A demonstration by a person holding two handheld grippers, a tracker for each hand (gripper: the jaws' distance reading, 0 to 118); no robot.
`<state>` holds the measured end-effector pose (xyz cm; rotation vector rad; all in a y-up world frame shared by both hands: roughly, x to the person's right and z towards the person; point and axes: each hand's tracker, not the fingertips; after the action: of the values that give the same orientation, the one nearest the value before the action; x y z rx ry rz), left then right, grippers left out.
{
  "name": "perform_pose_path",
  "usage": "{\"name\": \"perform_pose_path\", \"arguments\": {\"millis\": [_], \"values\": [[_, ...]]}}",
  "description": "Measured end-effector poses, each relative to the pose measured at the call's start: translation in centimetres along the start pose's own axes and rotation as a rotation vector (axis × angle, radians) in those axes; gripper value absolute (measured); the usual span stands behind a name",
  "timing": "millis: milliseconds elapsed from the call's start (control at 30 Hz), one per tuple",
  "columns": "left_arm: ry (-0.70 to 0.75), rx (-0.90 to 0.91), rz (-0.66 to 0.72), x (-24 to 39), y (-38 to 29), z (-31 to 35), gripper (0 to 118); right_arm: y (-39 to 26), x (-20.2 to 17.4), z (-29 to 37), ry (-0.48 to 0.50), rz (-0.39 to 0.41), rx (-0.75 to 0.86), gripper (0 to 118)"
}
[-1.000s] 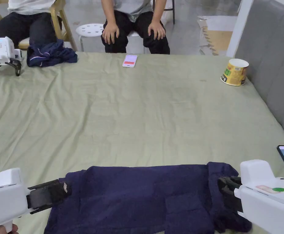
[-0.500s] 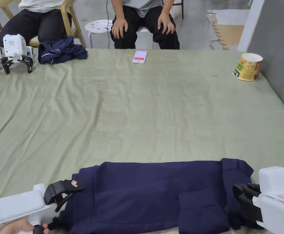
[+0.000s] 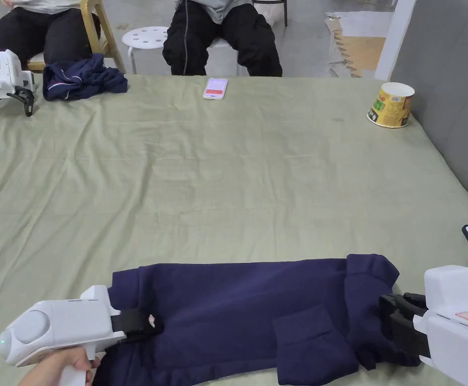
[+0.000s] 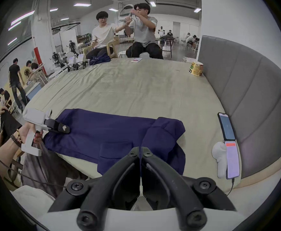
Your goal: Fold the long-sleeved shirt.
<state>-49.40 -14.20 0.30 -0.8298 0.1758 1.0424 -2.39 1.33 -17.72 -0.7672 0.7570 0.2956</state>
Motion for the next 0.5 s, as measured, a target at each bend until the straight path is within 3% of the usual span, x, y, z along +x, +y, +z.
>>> {"name": "perform_pose_path", "arguments": {"millis": [300,400,500], "values": [[0.046,0.065,0.069,-3.4,1.0,3.7,15,-0.4,0.1,-0.3,-0.007,-0.001,-0.015,0],[0.068,0.061,-0.012,-0.9,-0.3,3.4,15,-0.3,0.0,-0.9,0.0,0.001,-0.019,0],[-0.008,0.064,-0.041,2.6,-1.1,3.9,15,-0.1,-0.4,-0.9,-0.002,0.008,-0.016,0]]}}
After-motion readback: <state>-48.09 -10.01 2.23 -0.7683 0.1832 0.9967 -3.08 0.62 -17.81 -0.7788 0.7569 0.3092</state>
